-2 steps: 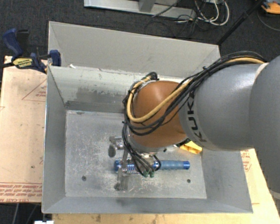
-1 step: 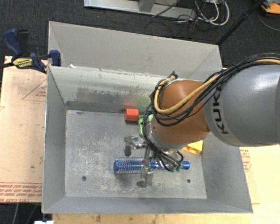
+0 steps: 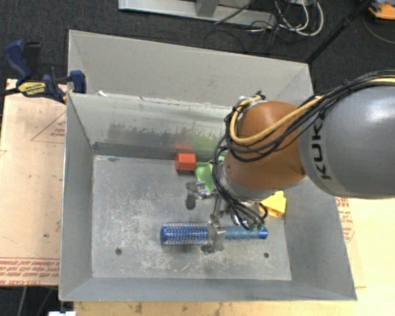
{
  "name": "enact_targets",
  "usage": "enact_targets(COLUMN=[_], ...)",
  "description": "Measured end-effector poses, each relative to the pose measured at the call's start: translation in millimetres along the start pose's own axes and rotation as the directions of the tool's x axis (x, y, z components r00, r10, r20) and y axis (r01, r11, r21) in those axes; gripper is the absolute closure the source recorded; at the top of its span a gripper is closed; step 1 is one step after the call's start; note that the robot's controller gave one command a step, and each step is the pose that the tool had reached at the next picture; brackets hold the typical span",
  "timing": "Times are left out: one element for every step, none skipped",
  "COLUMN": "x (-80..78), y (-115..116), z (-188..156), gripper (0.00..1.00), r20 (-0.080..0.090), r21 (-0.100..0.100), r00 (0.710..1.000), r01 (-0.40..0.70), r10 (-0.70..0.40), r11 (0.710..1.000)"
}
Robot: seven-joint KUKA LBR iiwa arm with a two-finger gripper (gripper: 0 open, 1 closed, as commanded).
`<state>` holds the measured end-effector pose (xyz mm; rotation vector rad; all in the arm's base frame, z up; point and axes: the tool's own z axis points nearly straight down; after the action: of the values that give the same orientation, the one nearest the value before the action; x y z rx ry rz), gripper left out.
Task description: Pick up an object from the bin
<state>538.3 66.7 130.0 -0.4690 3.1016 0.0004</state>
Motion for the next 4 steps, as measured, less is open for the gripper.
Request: enact_targets(x=[-1.5, -2.2, -2.9, -4.2], y=[-3, -2, -3, -2], z=[64, 64, 63, 27], gripper=[0.0, 0.0, 1.0, 1.0], r20=[-0.008, -0.004, -0.001, 0.0], r21=[-0.003, -0.002, -0.002, -0.001], r00=[1.0, 1.0, 1.0, 1.0], r01=[0.012, 0.01, 0.01, 0.007], r10=[-0.013, -0.01, -0.01, -0.007], r11=[1.0, 1.0, 1.0, 1.0])
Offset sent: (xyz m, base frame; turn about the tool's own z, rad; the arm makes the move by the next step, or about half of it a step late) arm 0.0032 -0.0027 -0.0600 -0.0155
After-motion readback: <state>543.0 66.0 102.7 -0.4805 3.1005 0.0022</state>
